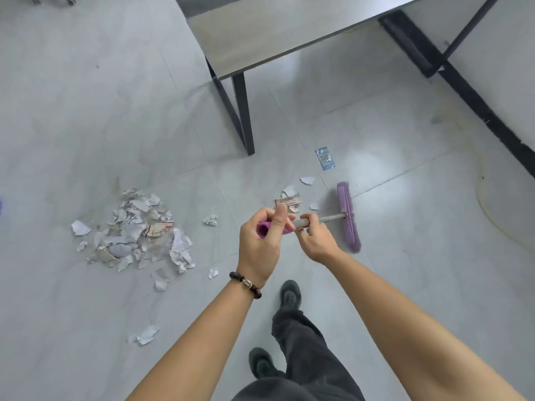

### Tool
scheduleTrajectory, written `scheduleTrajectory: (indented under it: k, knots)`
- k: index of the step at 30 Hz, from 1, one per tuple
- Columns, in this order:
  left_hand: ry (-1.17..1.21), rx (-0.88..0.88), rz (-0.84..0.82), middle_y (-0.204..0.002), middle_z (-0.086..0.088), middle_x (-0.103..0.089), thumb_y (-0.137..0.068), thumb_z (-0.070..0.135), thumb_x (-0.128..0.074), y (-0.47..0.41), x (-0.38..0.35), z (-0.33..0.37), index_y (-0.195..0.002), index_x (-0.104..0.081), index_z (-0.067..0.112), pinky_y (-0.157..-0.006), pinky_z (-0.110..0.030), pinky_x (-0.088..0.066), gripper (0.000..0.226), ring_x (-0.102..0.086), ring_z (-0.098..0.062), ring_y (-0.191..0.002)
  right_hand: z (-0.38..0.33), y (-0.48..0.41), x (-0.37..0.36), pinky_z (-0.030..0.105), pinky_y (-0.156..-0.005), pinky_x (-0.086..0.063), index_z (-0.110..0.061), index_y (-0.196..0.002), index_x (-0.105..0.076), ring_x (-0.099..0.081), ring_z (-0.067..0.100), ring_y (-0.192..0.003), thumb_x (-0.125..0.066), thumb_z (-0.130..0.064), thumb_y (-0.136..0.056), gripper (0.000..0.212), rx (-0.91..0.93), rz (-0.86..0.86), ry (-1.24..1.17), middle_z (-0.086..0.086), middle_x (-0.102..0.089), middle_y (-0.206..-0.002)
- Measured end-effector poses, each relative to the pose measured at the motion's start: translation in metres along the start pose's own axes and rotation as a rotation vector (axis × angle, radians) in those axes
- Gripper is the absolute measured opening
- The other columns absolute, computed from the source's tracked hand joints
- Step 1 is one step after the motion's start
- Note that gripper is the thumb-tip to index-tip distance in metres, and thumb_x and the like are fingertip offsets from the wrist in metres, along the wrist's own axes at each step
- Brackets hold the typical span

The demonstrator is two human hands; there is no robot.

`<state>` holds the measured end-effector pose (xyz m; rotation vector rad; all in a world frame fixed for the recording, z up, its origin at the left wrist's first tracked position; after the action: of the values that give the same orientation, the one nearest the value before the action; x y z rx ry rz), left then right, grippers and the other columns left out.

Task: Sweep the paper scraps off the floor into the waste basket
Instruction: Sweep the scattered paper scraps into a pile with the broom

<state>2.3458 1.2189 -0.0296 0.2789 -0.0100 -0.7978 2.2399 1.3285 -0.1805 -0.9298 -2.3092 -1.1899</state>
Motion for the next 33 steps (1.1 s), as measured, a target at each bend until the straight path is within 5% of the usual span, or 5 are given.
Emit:
scheduleTrajectory:
  k: [8,12,18,24,33]
  knots:
    - [0.033,-0.047,0.439,-0.051,0.001,-0.052,-0.097,0.025,-0.055,-0.053,0.083,0.028,-0.052,-0.054,0.028,-0.082,-0.044,-0.056,0.046,-0.057,-0.021,-0.058,-0.098,-0.044,-0.067,0.040,-0.081,-0.038,-0.016,-0.119,-0.045,-0.055,0.041,-0.106,-0.044,-0.047,-0.097,0.038,0.235,-0.165,0.163,0.022,-0.059,-0.109]
    - [0.042,-0.192,0.620,-0.046,0.000,-0.044,-0.097,0.015,-0.055,-0.035,0.137,0.070,-0.056,-0.044,0.015,-0.073,-0.042,-0.056,0.043,-0.045,-0.021,-0.050,-0.171,-0.013,-0.119,0.041,-0.085,-0.040,-0.015,-0.122,-0.046,-0.054,0.041,-0.108,-0.046,-0.046,-0.098,0.038,0.369,-0.289,0.098,0.024,-0.059,-0.111]
    - [0.131,-0.316,0.854,-0.041,0.003,-0.036,-0.087,0.012,-0.064,-0.012,0.207,0.126,-0.045,-0.043,0.023,-0.058,-0.032,-0.043,0.049,-0.036,-0.017,-0.042,-0.271,0.035,-0.176,0.041,-0.075,-0.039,-0.013,-0.109,-0.047,-0.058,0.040,-0.106,-0.046,-0.047,-0.099,0.035,0.581,-0.465,0.100,0.019,-0.065,-0.109]
    - [0.214,-0.310,0.677,-0.041,0.001,-0.034,-0.083,0.010,-0.066,-0.007,0.272,0.146,-0.051,-0.039,0.017,-0.055,-0.029,-0.040,0.043,-0.033,-0.019,-0.043,-0.306,0.066,-0.194,0.041,-0.072,-0.042,-0.013,-0.109,-0.048,-0.060,0.041,-0.096,-0.043,-0.052,-0.100,0.040,0.571,-0.367,0.208,0.016,-0.068,-0.100]
    - [0.211,-0.108,0.102,-0.044,-0.005,-0.031,-0.084,0.007,-0.059,-0.010,0.316,0.091,-0.056,-0.027,0.005,-0.069,-0.039,-0.048,0.043,-0.037,-0.022,-0.049,-0.243,0.087,-0.214,0.037,-0.065,-0.037,-0.014,-0.106,-0.049,-0.060,0.040,-0.089,-0.048,-0.042,-0.099,0.028,0.169,0.011,0.122,0.012,-0.064,-0.082]
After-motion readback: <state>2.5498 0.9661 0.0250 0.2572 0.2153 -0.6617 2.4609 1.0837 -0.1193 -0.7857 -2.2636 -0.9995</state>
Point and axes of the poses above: each hand's wrist, its own y-axis away from the middle knuckle, its own x-axis out of the back of the hand, z = x × y, the point moved 5 cm from there along -y, towards the middle knuckle
